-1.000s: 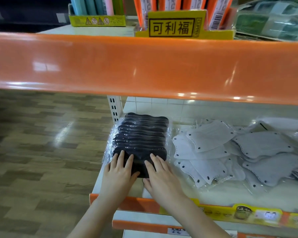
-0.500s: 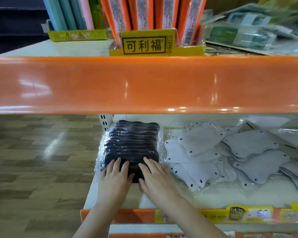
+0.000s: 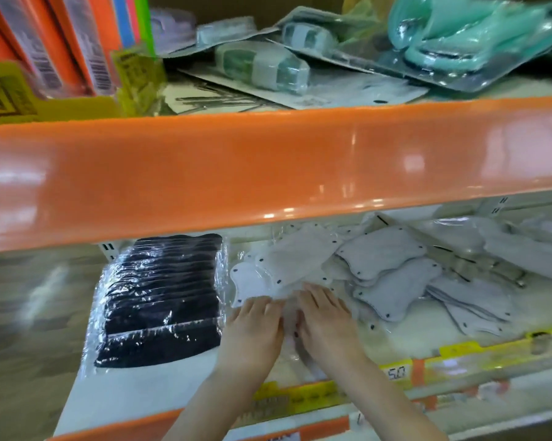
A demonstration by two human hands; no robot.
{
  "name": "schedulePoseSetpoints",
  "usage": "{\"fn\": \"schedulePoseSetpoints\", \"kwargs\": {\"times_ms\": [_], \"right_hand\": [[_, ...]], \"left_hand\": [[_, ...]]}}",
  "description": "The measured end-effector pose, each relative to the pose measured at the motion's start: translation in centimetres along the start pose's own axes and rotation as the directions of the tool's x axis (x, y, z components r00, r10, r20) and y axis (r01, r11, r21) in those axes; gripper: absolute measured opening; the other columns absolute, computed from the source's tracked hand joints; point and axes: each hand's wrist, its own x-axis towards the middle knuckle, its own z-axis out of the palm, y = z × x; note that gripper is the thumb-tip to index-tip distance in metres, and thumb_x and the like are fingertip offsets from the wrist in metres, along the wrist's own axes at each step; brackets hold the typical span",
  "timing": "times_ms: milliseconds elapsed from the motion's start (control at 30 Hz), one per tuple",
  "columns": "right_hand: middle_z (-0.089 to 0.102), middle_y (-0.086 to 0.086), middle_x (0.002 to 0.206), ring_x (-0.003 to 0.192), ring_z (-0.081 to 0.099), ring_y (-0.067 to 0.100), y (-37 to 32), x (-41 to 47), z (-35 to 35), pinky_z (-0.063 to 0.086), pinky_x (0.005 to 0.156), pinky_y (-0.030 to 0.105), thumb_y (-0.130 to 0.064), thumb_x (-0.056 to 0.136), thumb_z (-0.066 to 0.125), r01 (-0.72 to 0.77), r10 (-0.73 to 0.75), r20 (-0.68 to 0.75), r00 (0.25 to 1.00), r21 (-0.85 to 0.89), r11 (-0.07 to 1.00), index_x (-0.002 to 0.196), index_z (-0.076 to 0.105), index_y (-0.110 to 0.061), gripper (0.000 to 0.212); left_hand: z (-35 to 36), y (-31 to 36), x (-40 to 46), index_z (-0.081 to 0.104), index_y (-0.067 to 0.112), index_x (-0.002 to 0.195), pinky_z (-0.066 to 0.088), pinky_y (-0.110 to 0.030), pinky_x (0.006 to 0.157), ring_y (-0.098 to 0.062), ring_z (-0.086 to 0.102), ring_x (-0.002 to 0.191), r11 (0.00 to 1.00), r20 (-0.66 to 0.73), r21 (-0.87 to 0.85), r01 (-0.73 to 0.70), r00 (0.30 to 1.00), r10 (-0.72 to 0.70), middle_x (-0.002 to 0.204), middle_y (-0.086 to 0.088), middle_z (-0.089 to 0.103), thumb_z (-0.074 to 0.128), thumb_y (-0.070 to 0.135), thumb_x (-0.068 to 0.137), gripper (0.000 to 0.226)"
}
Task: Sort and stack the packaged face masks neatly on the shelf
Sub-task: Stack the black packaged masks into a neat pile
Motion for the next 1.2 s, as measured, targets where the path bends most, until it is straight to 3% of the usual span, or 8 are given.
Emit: {"fn": "schedulePoseSetpoints", "kwargs": {"times_ms": [400,467,567,700,800,933,1067,1200], "right_hand": [[0.066,0.011,0.110,0.099,0.066,0.028,10.7,0.3,-4.2,0.055,0.076,0.035,-0.025,0.069,0.049,-0.139,0.140,0.105,0.985,-0.013,0.990,0.103,0.066,-0.008,0.042],[0.051,0.015,0.135,0.123,0.052,0.029,12.0,1.1,-4.8,0.046,0.096,0.037,-0.020,0.075,0.052,-0.128,0.135,0.157,0.978,-0.054,0.990,0.122,0.055,-0.006,0.049],[0.004,0.007,0.159,0.147,0.005,0.021,14.6,1.8,-5.0,0.008,0.117,0.033,-0.025,0.092,0.051,-0.100,0.139,0.325,0.935,-0.134,0.986,0.150,0.013,-0.009,0.072],[0.013,0.006,0.158,0.146,0.010,0.018,16.4,1.7,-4.2,0.002,0.117,0.031,-0.023,0.094,0.049,-0.104,0.150,0.361,0.921,-0.144,0.984,0.151,0.010,-0.011,0.070],[0.035,0.002,0.149,0.140,0.026,0.017,17.0,1.6,-3.6,0.010,0.115,0.030,-0.022,0.094,0.047,-0.092,0.124,0.303,0.945,-0.118,0.989,0.144,0.029,-0.014,0.053],[0.051,0.000,0.133,0.129,0.040,0.018,17.4,2.0,-3.6,0.020,0.109,0.030,-0.022,0.092,0.053,-0.038,0.084,0.290,0.953,-0.159,0.987,0.129,0.046,-0.018,0.038],[0.060,0.003,0.113,0.115,0.054,0.025,17.6,1.7,-3.9,0.032,0.100,0.034,-0.020,0.083,0.065,0.047,0.017,0.307,0.951,-0.199,0.979,0.113,0.060,-0.014,0.030],[0.056,-0.004,0.065,0.064,0.061,0.019,18.3,1.6,-3.9,0.049,0.060,0.029,-0.022,0.029,0.092,0.052,-0.008,0.220,0.975,-0.195,0.979,0.059,0.062,-0.021,0.042]], "left_hand": [[3.7,10.2,6.8,0.068,0.025,0.074,0.047,-0.024,0.051,-0.013,0.064,0.068,0.993,0.144,0.035,-0.117,0.983,0.111,0.075,0.009,0.063,0.037,0.031,0.072,0.032],[4.2,11.7,8.1,0.067,0.019,0.100,0.050,-0.032,0.070,-0.020,0.063,0.096,0.998,0.156,0.024,-0.053,0.987,0.049,0.102,0.002,0.064,0.039,0.028,0.082,0.035],[5.5,13.1,9.6,0.033,0.018,0.142,0.024,-0.035,0.109,-0.022,0.022,0.141,0.999,0.287,0.022,0.041,0.957,-0.046,0.153,-0.004,0.027,0.037,0.021,0.099,0.044],[6.8,14.4,10.3,0.020,0.018,0.148,0.015,-0.034,0.114,-0.019,0.009,0.146,0.995,0.263,0.083,0.051,0.962,-0.071,0.159,-0.005,0.012,0.034,0.023,0.102,0.049],[8.0,14.6,10.1,0.035,0.019,0.143,0.025,-0.035,0.111,-0.020,0.025,0.142,0.991,0.243,0.124,0.046,0.967,-0.075,0.151,-0.003,0.032,0.048,0.024,0.097,0.049],[8.7,14.5,10.0,0.072,0.022,0.094,0.055,-0.034,0.069,-0.021,0.069,0.091,0.987,0.208,0.154,0.036,0.976,-0.068,0.094,0.002,0.071,0.093,0.026,0.048,0.051],[8.8,14.9,9.7,0.055,0.021,0.128,0.031,-0.035,0.104,-0.022,0.045,0.128,0.989,0.253,0.139,0.048,0.964,-0.082,0.133,0.001,0.053,0.057,0.026,0.092,0.037],[8.7,15.3,9.6,0.046,0.022,0.133,0.023,-0.032,0.107,-0.021,0.035,0.132,0.983,0.203,0.178,0.051,0.975,-0.087,0.138,0.002,0.044,0.044,0.025,0.097,0.035]]}}
